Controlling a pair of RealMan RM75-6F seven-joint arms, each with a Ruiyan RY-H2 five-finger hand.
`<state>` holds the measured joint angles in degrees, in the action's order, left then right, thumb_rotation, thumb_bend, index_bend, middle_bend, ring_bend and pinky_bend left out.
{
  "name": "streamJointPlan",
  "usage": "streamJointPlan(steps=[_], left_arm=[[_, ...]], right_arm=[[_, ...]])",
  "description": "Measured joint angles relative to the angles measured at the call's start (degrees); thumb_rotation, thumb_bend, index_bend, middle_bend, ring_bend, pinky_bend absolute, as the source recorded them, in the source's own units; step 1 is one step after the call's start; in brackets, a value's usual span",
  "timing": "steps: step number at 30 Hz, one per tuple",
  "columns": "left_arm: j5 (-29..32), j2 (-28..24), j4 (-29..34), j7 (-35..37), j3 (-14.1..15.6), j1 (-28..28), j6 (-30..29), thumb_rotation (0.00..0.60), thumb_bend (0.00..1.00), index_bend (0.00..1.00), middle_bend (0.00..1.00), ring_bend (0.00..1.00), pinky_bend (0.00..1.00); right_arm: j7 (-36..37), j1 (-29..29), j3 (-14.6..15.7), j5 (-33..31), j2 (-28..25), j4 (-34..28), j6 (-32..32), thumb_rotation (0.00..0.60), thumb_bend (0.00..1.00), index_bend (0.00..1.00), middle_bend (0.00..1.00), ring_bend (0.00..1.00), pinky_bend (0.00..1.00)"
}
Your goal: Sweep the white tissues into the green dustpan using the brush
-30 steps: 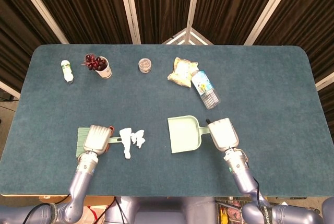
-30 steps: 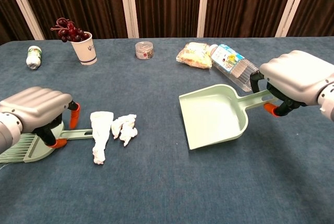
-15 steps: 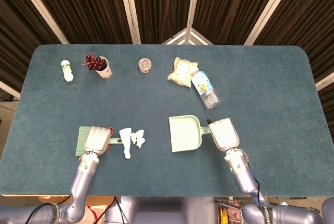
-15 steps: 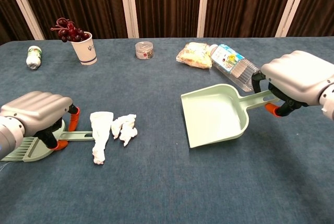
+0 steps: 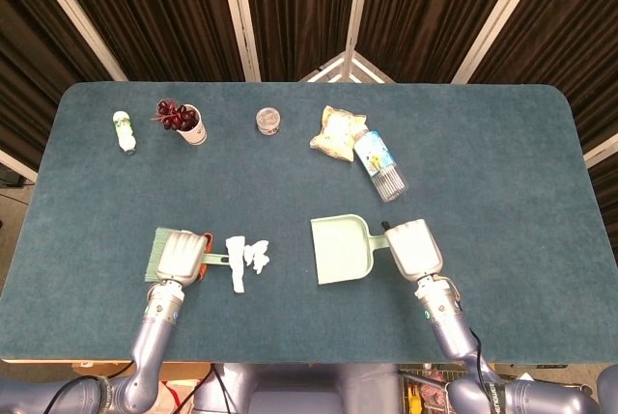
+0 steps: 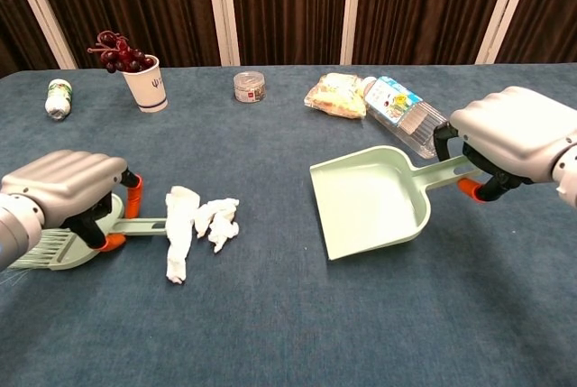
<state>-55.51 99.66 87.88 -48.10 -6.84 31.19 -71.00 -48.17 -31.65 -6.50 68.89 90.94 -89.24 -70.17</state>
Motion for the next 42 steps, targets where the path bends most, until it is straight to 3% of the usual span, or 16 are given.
streamJointPlan(steps=[10, 24, 33, 42], left_arm=[[-7.7, 0.6, 3.2, 12.4, -1.3, -1.5, -2.9, 0.600, 0.68, 0.79, 1.00, 1.00, 1.00], [-6.1, 2.5, 8.4, 15.6, -2.9, -2.7, -4.0, 0.600, 0.69, 0.80, 1.00, 1.00, 1.00], [-8.0, 5.0, 8.4, 16.1, -3.2, -2.0, -4.5, 0.600, 0.69, 0.80, 1.00, 1.00, 1.00], [-9.6, 6.5, 8.0, 16.7, -2.8, -2.0, -5.1, 0.600, 0.69, 0.80, 1.00, 1.00, 1.00]], right_arm=[[-1.8, -0.3, -0.2, 0.3, -0.8, -2.3, -0.6, 0.600, 0.50, 0.68, 0.85, 0.82, 0.81], [-3.4, -0.6, -0.1, -0.3, -1.2, -4.0, -1.0, 0.600, 0.50, 0.68, 0.85, 0.82, 0.81], [-4.4, -0.7, 0.3, 0.1, -1.2, -4.7, -1.3, 0.600, 0.50, 0.69, 0.85, 0.82, 0.81], [-10.8, -0.8, 1.1, 1.0, 0.8, -2.7, -3.1, 0.600, 0.50, 0.70, 0.85, 0.82, 0.81]])
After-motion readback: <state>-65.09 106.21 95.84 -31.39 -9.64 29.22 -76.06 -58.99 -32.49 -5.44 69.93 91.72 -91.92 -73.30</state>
